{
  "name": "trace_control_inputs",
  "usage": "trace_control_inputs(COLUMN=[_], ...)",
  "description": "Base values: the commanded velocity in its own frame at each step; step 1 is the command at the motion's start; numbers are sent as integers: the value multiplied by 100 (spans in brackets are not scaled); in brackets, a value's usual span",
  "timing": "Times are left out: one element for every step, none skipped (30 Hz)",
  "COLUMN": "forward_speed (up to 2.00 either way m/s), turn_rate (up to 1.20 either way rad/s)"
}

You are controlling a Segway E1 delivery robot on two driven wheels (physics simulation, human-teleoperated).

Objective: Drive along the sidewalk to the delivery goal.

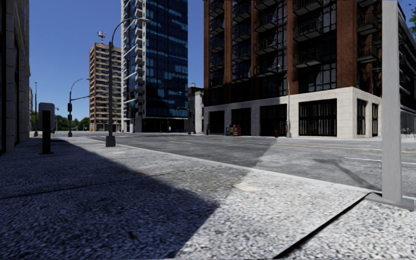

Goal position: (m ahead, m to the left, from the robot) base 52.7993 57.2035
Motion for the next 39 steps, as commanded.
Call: trace_control_inputs(forward_speed=[200,200,200,200,200,200,200,200,200,200,200,200,200,200,200,200,200,200,200,200,200,200,200,200,200,200,200,200,200,200,200,200,200,200,200,200,200,200,200], turn_rate=[59,59,59,59,59,59,58,57,54,52,51,51,51,50,50,50,50,49,44,44,44,44,44,44,44,44,44,44,44,44,43,42,39,38,38,40,41,41,40])
